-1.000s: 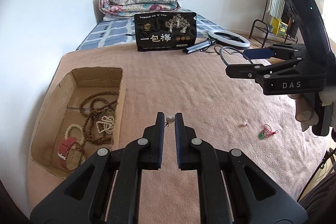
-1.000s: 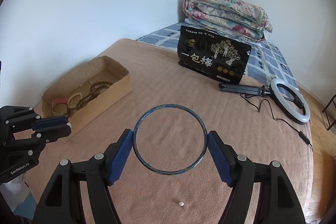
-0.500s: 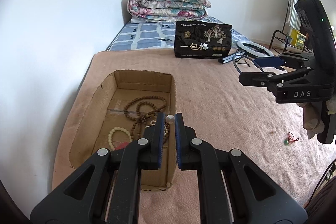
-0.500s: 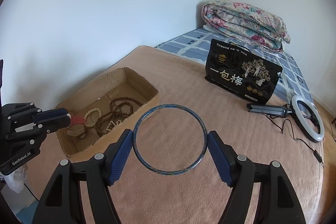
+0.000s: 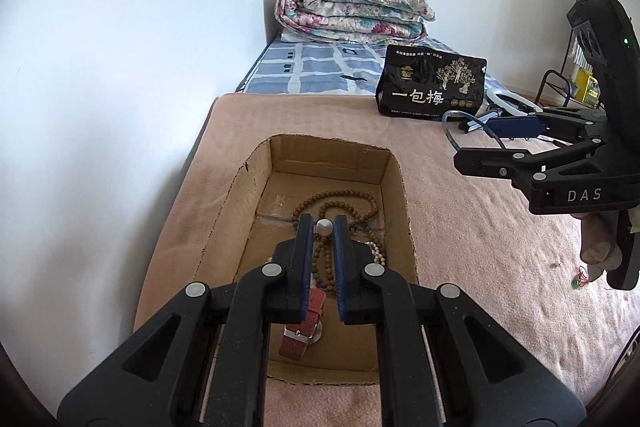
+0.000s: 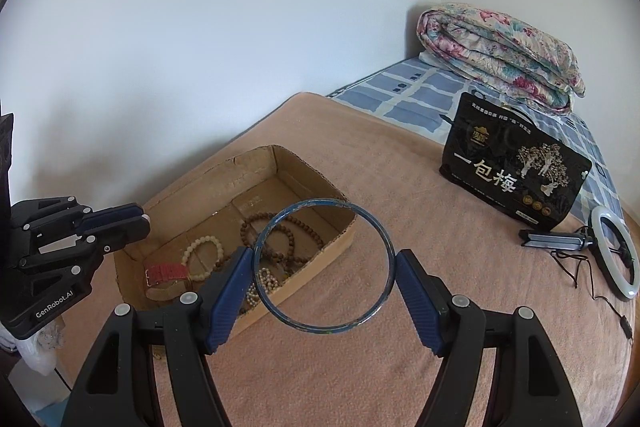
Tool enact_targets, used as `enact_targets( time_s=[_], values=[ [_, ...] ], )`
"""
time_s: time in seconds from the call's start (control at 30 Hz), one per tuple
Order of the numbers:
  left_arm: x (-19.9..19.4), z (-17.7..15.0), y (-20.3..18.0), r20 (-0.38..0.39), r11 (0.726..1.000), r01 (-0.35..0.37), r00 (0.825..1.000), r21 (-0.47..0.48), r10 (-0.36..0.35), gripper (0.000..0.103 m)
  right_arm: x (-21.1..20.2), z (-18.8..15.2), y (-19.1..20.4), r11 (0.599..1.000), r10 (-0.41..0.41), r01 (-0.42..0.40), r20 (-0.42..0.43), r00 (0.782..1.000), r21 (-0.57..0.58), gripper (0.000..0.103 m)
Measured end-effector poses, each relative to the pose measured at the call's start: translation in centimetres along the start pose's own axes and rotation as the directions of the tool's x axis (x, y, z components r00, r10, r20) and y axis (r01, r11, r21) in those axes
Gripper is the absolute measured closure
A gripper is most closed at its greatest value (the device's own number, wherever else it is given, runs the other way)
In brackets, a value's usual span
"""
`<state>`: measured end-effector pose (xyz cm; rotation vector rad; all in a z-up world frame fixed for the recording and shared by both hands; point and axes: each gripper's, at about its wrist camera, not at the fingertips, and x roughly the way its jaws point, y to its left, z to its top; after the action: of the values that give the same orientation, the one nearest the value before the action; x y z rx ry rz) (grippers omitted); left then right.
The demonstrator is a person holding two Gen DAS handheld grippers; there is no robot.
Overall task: Organize jewelry
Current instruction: 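Lift the bangle and pearl earring and carry both over the cardboard box, then open both tools to drop the bangle and earring into the box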
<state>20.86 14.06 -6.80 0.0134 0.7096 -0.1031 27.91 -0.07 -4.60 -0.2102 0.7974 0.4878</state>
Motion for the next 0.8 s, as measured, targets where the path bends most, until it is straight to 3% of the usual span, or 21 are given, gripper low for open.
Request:
enact_targets(
  time_s=[0.8],
  values=[
    [2.1,-0.7,3.8,-0.026,0.998,-0.035,0.999,-0.048,0.034,0.095,6.1,2.4,3.4,0.998,0.054,-0.055,-0.036,0.998,-0.032,0.028]
  ],
)
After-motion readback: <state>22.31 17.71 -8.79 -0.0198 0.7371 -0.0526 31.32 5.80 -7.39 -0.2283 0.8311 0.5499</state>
